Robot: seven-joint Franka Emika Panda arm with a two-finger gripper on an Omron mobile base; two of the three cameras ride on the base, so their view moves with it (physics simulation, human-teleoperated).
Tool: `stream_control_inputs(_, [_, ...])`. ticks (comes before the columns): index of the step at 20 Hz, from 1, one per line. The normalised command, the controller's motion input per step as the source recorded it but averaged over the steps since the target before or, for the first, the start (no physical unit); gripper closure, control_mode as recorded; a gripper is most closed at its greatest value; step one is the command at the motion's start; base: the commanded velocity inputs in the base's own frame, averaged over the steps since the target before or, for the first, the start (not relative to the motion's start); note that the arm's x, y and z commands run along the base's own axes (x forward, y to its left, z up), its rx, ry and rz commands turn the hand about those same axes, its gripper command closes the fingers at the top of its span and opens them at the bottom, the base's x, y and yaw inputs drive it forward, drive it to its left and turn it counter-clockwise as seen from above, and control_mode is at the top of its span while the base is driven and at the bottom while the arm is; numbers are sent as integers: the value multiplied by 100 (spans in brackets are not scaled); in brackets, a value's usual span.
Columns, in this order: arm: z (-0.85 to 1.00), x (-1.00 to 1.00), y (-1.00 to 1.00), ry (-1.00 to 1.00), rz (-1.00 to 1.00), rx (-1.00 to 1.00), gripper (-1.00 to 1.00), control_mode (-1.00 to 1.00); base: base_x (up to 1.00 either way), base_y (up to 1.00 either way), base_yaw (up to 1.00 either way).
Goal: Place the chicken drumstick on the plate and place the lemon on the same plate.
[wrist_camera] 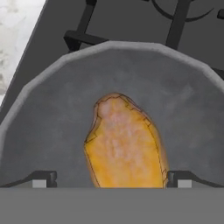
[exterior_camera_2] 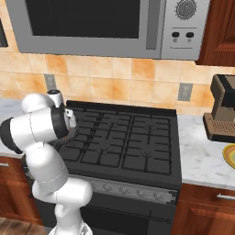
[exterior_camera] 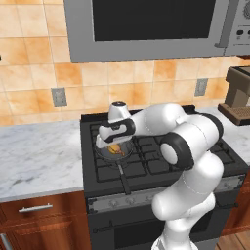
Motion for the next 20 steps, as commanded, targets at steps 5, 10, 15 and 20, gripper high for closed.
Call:
stream_control_inputs(5, [-10,1,0,0,0,0,-100,-100,0,0,0])
stream_control_inputs(10, [-6,2,0,0,0,0,-100,-100,0,0,0])
stream_control_inputs(15, [-6,1,0,0,0,0,-100,-100,0,0,0])
stream_control_inputs(20, [-8,0,0,0,0,0,-100,-100,0,0,0])
